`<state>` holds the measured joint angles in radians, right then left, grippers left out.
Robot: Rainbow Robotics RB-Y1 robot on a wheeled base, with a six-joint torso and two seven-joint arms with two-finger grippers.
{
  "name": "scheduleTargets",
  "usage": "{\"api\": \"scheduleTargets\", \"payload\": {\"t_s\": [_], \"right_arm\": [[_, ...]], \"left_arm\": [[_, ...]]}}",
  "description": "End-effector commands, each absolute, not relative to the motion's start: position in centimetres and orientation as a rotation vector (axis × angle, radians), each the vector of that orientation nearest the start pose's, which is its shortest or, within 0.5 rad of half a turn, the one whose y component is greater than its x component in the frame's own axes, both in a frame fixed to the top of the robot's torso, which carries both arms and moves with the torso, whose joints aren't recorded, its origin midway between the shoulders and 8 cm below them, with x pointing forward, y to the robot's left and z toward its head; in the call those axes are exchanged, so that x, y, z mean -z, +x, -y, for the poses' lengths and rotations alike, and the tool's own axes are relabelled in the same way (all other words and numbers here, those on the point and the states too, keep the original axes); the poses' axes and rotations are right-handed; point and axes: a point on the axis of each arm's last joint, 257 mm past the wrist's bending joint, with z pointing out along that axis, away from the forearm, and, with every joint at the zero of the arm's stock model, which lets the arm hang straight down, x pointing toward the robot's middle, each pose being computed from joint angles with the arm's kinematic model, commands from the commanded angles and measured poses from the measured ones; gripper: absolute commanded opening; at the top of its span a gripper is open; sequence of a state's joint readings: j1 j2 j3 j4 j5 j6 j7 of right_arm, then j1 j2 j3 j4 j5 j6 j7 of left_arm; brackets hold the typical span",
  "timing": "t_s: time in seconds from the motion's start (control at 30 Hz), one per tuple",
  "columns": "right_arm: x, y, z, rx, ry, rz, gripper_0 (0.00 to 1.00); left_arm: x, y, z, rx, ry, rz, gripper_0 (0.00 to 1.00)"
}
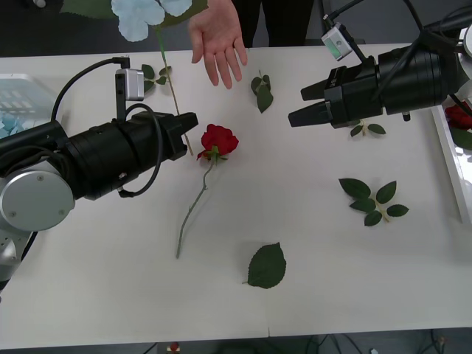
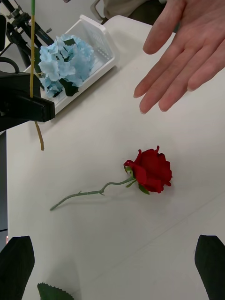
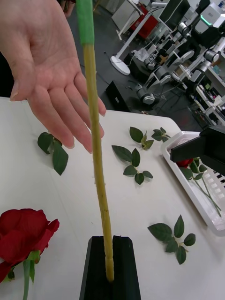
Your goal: Place the red flowers into the right box and the blue flowers into the left box. If a person shows an open palm, hand one flower to the person first, then continue sorting.
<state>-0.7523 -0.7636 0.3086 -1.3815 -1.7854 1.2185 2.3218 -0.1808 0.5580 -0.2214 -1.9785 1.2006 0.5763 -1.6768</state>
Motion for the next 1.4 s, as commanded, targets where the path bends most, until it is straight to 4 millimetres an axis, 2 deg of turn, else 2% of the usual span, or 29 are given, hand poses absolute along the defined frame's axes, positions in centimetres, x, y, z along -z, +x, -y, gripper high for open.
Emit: {"api": "scheduleTargets", "payload": {"t_s": [0.03,1.4], "right_arm": [[7.09,50.34,8.69,-0.853,-1.190,-1.804,1.00],[6.72,50.23,8.47,-0.859,-1.199,-1.781,1.00]], "left_arm": [[7.72,49.40,-8.91,0.874,0.316,-1.689,0.00],[7.72,49.40,-8.91,0.874,0.316,-1.689,0.00]]}}
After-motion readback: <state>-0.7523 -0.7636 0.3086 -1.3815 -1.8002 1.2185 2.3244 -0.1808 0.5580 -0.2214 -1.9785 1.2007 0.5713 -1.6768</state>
